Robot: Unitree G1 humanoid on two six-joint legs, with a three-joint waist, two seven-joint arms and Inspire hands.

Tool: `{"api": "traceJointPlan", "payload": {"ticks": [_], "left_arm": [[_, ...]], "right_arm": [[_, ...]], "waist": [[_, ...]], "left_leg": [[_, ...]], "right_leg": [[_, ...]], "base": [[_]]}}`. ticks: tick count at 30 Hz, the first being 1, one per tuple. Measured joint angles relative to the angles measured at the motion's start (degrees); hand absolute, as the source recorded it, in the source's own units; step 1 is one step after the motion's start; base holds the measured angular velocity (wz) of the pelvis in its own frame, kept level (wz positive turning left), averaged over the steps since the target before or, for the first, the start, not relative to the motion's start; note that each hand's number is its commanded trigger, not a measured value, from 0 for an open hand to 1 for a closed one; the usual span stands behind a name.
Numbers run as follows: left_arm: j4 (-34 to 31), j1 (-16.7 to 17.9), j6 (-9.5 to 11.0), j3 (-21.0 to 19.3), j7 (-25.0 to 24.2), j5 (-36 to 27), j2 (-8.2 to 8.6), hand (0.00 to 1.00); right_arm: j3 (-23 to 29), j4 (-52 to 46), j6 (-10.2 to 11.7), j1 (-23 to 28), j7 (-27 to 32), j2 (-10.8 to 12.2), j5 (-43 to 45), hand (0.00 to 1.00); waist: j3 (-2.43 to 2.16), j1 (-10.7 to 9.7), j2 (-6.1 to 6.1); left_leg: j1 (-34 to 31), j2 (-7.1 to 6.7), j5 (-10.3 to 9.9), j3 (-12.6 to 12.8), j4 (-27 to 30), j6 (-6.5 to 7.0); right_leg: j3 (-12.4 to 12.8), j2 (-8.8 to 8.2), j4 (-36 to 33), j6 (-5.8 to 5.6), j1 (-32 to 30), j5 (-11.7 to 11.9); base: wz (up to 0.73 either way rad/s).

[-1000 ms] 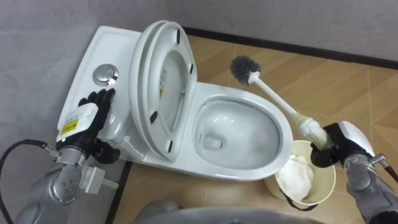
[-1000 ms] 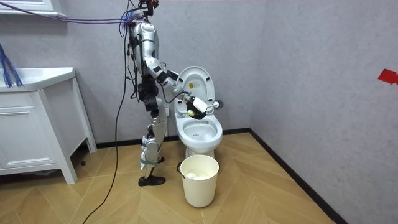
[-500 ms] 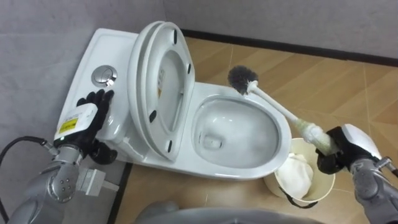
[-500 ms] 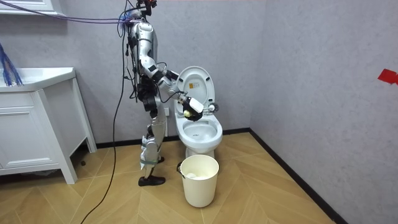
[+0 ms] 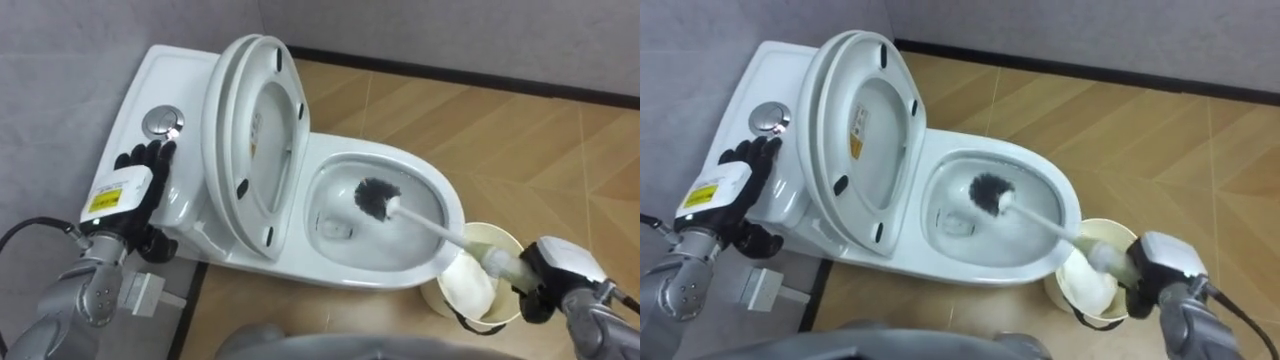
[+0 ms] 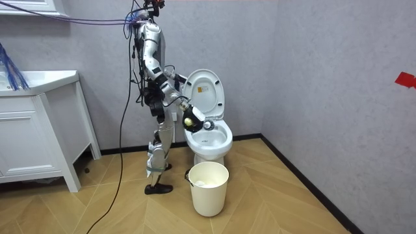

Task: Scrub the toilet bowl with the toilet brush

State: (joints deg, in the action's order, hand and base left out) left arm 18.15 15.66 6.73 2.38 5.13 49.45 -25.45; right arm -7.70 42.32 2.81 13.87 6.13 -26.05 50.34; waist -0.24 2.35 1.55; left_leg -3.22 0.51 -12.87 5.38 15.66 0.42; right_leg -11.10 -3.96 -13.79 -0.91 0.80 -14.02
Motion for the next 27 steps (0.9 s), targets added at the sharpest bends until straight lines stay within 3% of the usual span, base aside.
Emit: {"api": "traceJointPlan", "payload": {"ticks": [8, 13, 15, 18, 19, 21, 24, 27], "left_arm": [[3.3, -2.3, -0.1, 1.2, 4.5, 0.2, 0.33, 0.0], [3.7, -6.8, 0.0, 2.3, 6.2, 0.2, 0.34, 0.0], [6.0, -10.4, 0.8, 3.2, 8.0, 0.1, 0.3, 0.0], [9.7, -16.8, 1.3, 6.1, 11.7, -0.3, 0.37, 0.0], [10.1, -18.1, 1.6, 6.5, 12.3, -0.3, 0.31, 0.0], [12.9, -22.3, 2.4, 8.5, 15.1, -0.5, 0.18, 0.0], [14.9, -27.7, 2.4, 11.1, 18.8, -0.5, -0.39, 0.0], [15.0, -29.5, 2.5, 13.1, 23.2, -1.4, -0.45, 0.0]], "right_arm": [[-2.4, 0.7, -1.1, 1.8, -1.2, 0.1, 4.5, 1.0], [-3.7, 8.0, -1.2, -3.6, 1.6, 0.0, 4.5, 1.0], [-5.5, 11.3, -1.1, -7.9, 3.5, -0.5, 4.6, 1.0], [-7.8, 15.6, -1.5, -14.0, 5.3, -1.7, 4.2, 1.0], [-8.5, 16.1, -1.5, -15.5, 5.4, -2.1, 4.1, 1.0], [-11.9, 18.2, -1.4, -21.0, 7.1, -4.1, 3.6, 1.0], [-16.1, 20.0, -1.7, -26.6, 8.3, -6.5, 2.2, 1.0], [-18.3, 20.2, -2.7, -29.7, 8.8, -7.5, 1.7, 1.0]], "waist": [[-0.06, 0.2, -0.01], [-0.02, 1.8, 0.04], [0.49, 2.3, -0.55], [1.45, 3.0, -0.94], [1.54, 3.3, -0.91], [2.19, 4.5, -1.51], [2.54, 5.7, -1.6], [2.78, 7.5, -1.7]], "left_leg": [[-1.5, 0.18, 0.1, -0.1, 0.9, -0.08], [-8.1, 0.58, 0.1, -0.9, 4.8, -0.07], [-12.3, 0.78, 0.1, -2.7, 7.5, -0.07], [-18.5, 0.92, 0.1, -4.6, 11.4, -0.07], [-19.7, 0.99, 0.1, -4.6, 12.3, -0.07], [-24.8, 0.96, 0.0, -5.3, 15.5, -0.06], [-31.3, -0.09, 0.4, -6.2, 18.5, 0.18], [-37.2, -0.51, 0.5, -7.1, 21.6, 0.1]], "right_leg": [[0.2, 0.12, -0.1, 0.13, -1.5, 0.2], [-0.6, 0.03, -3.8, 0.24, -7.4, 0.3], [-3.2, -0.15, -6.1, 0.38, -10.2, 0.3], [-5.3, -0.43, -9.8, 1.2, -15.3, -0.1], [-5.3, -0.56, -10.9, 1.41, -16.7, -0.3], [-6.8, -1.5, -15.1, 2.15, -21.6, -0.9], [-7.6, -3.46, -20.5, 2.72, -28.5, -2.7], [-8.1, -4.55, -24.7, 3.17, -34.2, -3.5]], "base": [[0.0], [0.08], [0.27], [0.32], [0.05], [0.06], [0.22], [0.15]]}}
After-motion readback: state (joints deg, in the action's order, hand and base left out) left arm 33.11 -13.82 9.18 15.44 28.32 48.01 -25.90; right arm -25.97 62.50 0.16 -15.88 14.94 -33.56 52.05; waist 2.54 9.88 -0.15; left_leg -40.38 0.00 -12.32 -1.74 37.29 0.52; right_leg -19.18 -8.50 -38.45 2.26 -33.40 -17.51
